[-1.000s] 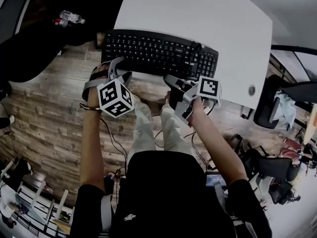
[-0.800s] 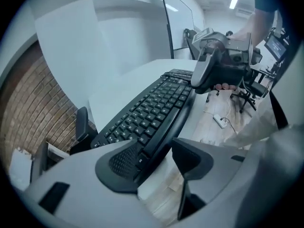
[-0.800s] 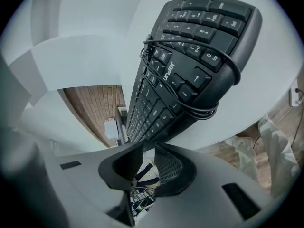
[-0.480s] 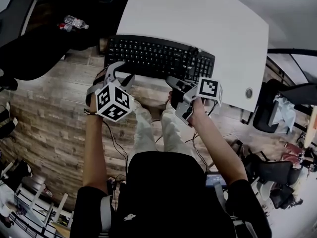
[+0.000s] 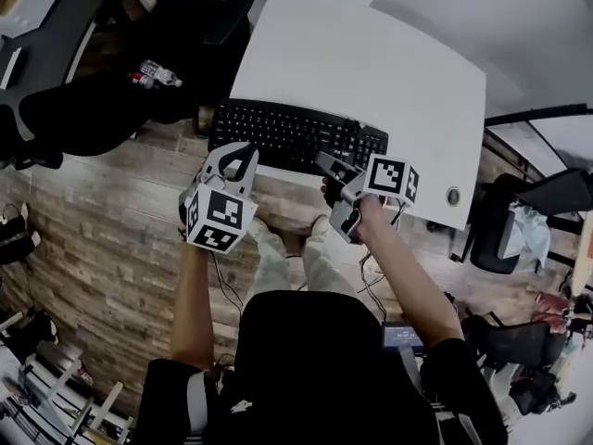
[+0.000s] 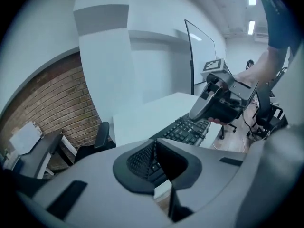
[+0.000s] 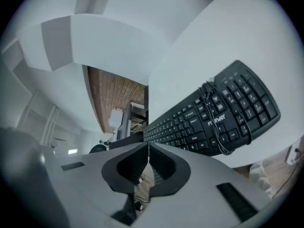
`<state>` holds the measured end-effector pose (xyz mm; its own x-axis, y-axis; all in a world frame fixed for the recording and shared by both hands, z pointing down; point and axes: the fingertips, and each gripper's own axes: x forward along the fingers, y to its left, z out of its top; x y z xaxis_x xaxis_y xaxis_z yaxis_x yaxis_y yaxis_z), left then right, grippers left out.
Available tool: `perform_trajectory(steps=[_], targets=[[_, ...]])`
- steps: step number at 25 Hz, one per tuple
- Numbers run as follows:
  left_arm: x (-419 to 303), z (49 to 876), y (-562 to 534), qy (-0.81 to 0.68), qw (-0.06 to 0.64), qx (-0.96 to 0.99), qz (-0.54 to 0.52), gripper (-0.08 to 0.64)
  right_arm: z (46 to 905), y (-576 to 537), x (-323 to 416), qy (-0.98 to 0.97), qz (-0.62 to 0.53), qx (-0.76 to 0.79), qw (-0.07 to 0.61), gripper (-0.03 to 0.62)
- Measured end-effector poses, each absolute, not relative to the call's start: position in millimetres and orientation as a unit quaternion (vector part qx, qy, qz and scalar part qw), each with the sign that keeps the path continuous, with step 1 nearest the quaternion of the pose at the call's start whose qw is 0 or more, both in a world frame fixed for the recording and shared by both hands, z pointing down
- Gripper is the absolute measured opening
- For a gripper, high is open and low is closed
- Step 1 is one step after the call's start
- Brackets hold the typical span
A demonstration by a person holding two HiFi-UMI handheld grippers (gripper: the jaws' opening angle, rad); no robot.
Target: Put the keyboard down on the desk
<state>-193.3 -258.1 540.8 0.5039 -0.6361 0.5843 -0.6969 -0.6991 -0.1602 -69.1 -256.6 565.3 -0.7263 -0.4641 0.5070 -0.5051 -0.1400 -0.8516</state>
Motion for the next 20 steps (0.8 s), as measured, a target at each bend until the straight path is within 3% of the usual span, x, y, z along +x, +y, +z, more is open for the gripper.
perform_trajectory(steps=[5, 20], targets=[[-190, 497, -264, -0.423, 0.072, 0.865, 0.259, 0.014, 527, -276, -72, -0.705, 0.602, 0.373, 0.027, 0.044], [-182, 382, -272, -0.506, 0.006, 0.839, 0.199, 0.014, 362, -310, -83, -0.867, 0.301, 0.395, 0.052, 0.040]])
